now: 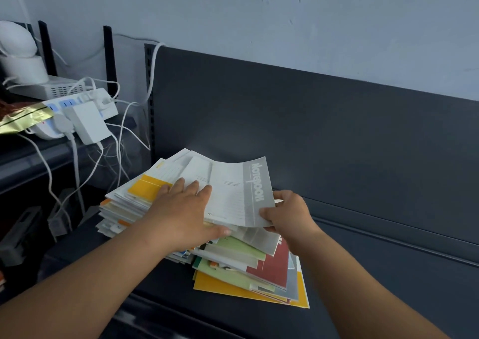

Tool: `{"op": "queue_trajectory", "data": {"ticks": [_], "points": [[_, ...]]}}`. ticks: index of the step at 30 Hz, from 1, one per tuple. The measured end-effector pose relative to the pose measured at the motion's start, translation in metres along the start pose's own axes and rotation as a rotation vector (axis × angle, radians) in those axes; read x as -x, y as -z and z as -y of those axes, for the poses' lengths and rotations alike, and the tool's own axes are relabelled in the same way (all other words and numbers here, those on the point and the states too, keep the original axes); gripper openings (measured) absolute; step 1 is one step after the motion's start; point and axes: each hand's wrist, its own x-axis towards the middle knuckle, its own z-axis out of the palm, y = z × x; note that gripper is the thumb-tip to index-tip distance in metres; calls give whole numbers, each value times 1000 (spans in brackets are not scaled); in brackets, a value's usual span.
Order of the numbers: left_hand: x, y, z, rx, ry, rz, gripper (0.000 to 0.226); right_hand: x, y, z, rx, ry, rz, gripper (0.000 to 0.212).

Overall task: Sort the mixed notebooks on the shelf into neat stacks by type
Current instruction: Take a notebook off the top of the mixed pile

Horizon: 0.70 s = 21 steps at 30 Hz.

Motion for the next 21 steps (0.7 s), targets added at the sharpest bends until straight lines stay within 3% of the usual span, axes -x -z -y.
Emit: {"op": "queue_trajectory", "data": {"ticks": [3,9,15,21], "points": [[1,0,-8,-22,-44,-45,88,1,9,-6,-13,6,-38,39],[2,-1,-35,-49,-95,-149,36,7,31,-18,-8,34,-82,36],[-1,-4,-62,-32,-85,-265,26,15,69,-26,-94,56,-102,29],[3,4,-121,-45,-110,-406,42,21,129,-39,-150,80,-141,34]]}}
